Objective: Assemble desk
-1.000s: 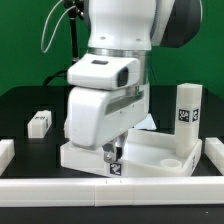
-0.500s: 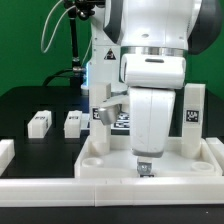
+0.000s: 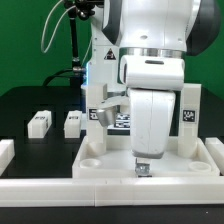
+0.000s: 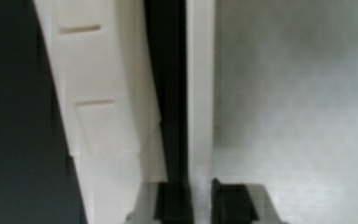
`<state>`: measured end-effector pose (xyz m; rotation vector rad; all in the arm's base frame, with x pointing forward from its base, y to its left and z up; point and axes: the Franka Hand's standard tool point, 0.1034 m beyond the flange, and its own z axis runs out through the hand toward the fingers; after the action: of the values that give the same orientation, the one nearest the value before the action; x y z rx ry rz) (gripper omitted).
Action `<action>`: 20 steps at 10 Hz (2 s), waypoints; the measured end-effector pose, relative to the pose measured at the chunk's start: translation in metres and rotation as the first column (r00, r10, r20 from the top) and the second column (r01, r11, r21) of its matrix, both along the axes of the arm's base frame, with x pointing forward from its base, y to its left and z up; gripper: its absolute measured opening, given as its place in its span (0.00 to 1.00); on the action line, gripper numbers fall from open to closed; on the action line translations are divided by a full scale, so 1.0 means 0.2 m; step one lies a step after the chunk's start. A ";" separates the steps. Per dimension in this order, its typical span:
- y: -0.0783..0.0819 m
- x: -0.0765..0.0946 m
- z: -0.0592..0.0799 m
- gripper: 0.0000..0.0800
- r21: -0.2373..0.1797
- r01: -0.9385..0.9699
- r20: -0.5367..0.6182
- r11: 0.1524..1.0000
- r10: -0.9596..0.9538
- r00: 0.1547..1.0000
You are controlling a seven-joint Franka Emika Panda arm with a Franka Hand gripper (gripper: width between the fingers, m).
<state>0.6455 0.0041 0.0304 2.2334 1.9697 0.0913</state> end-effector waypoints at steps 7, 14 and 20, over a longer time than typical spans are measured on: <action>0.12 0.07 0.00 0.07 -0.027 0.046 -0.051 0.999 -0.048 0.998; 0.11 0.06 -0.01 0.47 -0.026 0.050 -0.053 0.998 -0.051 0.997; 0.10 0.06 -0.01 0.81 -0.026 0.052 -0.053 0.998 -0.053 0.997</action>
Offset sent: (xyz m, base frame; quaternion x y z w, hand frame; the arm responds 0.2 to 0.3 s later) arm 0.0330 0.0374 0.0078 0.0036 0.0049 0.0350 0.9994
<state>0.6581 0.0245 0.0288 2.2936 1.9257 -0.0001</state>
